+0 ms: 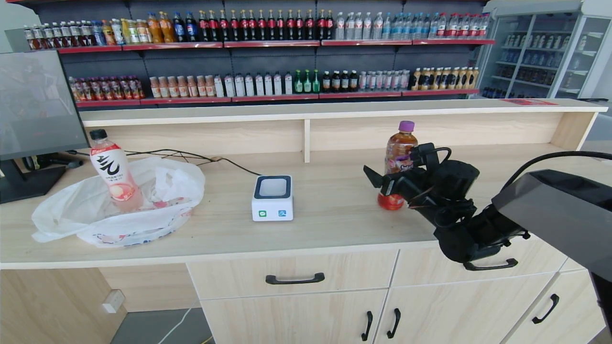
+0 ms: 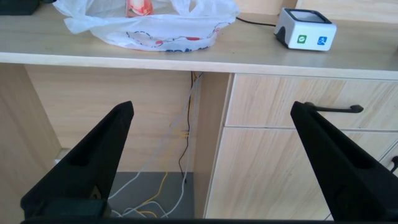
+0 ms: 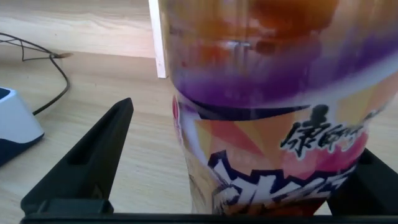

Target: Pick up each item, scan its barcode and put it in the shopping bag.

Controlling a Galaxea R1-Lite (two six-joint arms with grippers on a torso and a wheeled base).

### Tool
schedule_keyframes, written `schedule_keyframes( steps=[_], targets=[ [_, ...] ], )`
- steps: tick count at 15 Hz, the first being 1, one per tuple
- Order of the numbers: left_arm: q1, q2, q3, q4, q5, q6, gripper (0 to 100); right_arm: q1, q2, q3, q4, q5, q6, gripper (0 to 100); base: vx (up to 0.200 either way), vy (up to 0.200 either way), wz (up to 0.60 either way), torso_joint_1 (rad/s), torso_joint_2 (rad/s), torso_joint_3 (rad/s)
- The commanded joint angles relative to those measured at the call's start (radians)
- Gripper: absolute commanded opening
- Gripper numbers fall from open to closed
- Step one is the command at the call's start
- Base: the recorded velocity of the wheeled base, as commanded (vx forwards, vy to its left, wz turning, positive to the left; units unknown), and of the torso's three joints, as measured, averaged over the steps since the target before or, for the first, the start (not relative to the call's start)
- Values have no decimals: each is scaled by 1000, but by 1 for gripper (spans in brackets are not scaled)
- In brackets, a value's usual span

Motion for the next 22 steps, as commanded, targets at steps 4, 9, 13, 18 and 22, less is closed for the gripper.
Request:
schedule_keyframes(
  steps=[4,9,13,18,22],
  targets=[
    [0,0,0,0,0,0,100,6,23,-38,4,7,-7,100,0,0,0,0,0,0],
    [0,0,0,0,0,0,100,15,16,-38,-5,5,-2,100,0,0,0,0,0,0],
    [0,0,0,0,0,0,100,38,-36,26,-14,-29,4,100,0,0,0,0,0,0],
    [0,0,0,0,0,0,100,32,-58,92,-28,-30,19,100,0,0,0,0,0,0],
    [0,0,0,0,0,0,100,32,-52,100,-26,-29,24,0,0,0,0,0,0,0]
  ],
)
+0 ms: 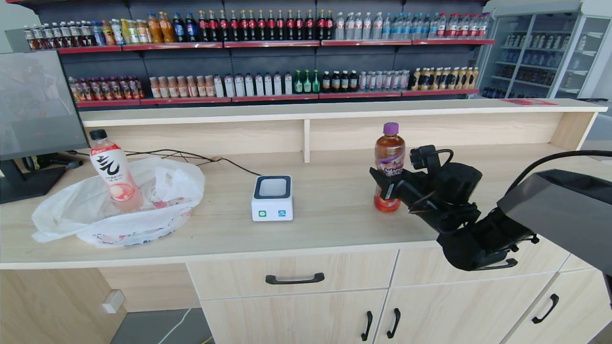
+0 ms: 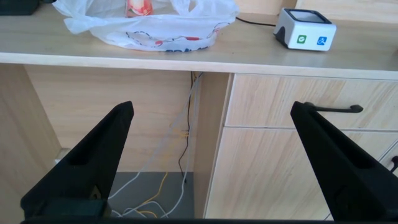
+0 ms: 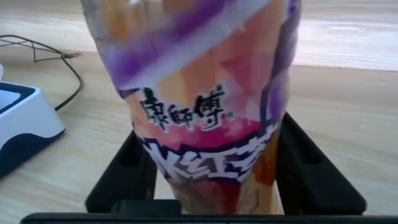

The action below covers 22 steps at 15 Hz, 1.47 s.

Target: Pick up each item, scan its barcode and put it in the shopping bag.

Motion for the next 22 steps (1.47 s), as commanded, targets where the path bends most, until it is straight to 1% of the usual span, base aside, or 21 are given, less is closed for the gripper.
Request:
schedule_keyframes(
  steps=[1,9,12,16,18,19,20,21,22],
  targets=[
    [0,0,0,0,0,0,100,0,4,1,-4,0,5,0,0,0,0,0,0,0],
    [0,0,0,0,0,0,100,-2,1,3,-15,2,20,0,0,0,0,0,0,0],
    [0,0,0,0,0,0,100,-3,-11,9,-52,3,26,0,0,0,0,0,0,0],
    [0,0,0,0,0,0,100,3,-108,100,-69,5,29,0,0,0,0,0,0,0],
    [0,0,0,0,0,0,100,18,-203,185,-78,6,29,0,0,0,0,0,0,0],
    [0,0,0,0,0,0,100,38,-287,254,-78,9,32,0,0,0,0,0,0,0],
    [0,0,0,0,0,0,100,47,-333,293,-78,9,34,0,0,0,0,0,0,0],
    [0,0,0,0,0,0,100,66,-425,379,-78,9,34,0,0,0,0,0,0,0],
    [0,0,0,0,0,0,100,73,-462,417,-78,9,34,0,0,0,0,0,0,0]
  ],
)
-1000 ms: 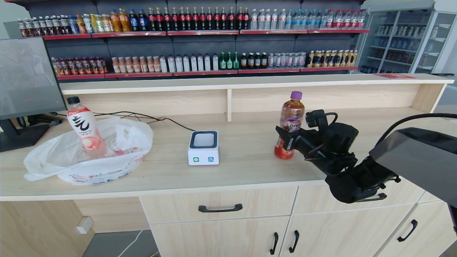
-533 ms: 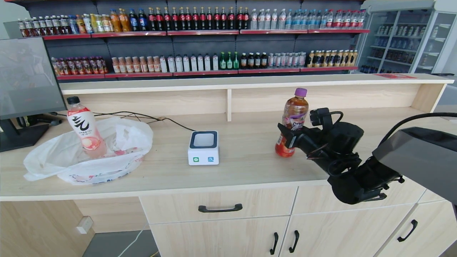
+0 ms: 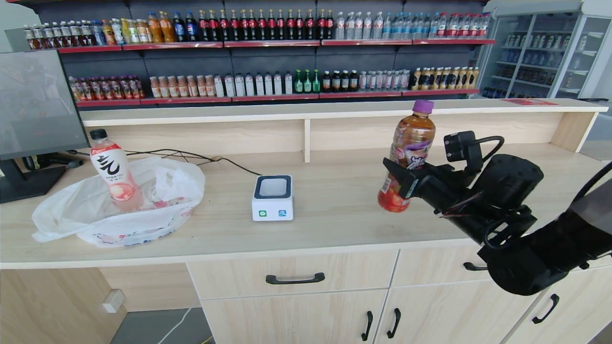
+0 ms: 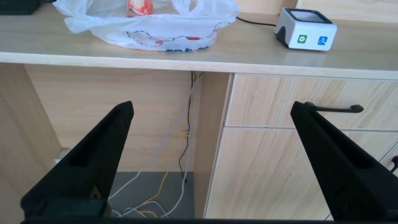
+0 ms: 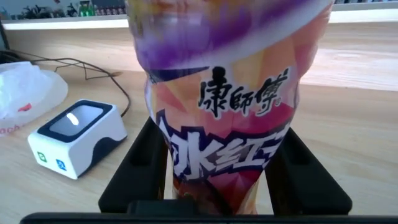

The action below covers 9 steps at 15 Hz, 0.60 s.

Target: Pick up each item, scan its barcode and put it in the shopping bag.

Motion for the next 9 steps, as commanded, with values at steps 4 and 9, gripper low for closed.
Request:
schedule_keyframes(
  steps=[4,9],
  targets=[
    [0,0,0,0,0,0,100,147,-457,427,-7,-5,12,0,0,0,0,0,0,0],
    [0,0,0,0,0,0,100,369,-641,626,-10,11,54,0,0,0,0,0,0,0]
  ],
)
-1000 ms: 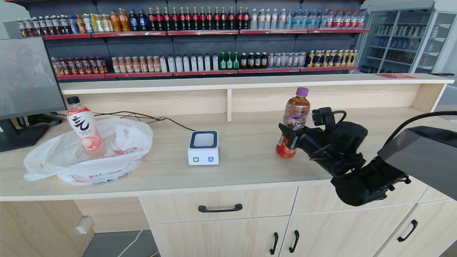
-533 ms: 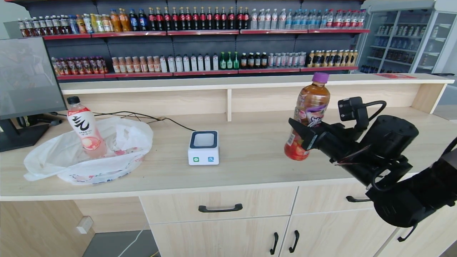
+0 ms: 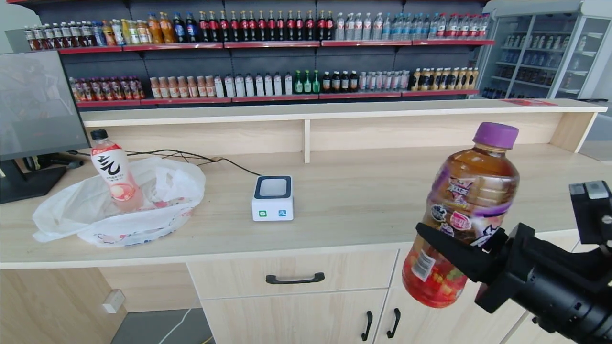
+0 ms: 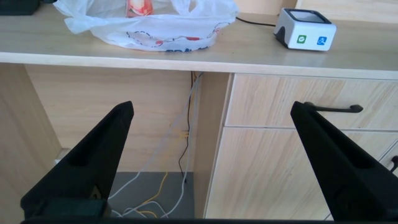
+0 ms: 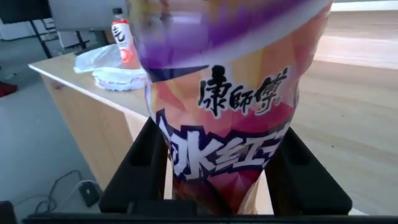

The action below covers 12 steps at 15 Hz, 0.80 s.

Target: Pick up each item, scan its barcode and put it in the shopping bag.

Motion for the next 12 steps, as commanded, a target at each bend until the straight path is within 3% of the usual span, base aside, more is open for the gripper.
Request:
schedule_keyframes(
  steps=[1,5,8,9,10,12],
  targets=[
    [0,0,0,0,0,0,100,98,-93,15,-1,32,71,0,0,0,0,0,0,0],
    [0,0,0,0,0,0,100,102,-30,-49,-1,162,172,0,0,0,0,0,0,0],
    [0,0,0,0,0,0,100,102,32,-161,-8,185,372,0,0,0,0,0,0,0],
    [0,0,0,0,0,0,100,102,43,-184,-14,224,410,0,0,0,0,0,0,0],
    [0,0,0,0,0,0,100,102,59,-192,-56,333,444,0,0,0,0,0,0,0],
    [0,0,0,0,0,0,100,100,83,-176,-111,408,456,0,0,0,0,0,0,0]
  ],
)
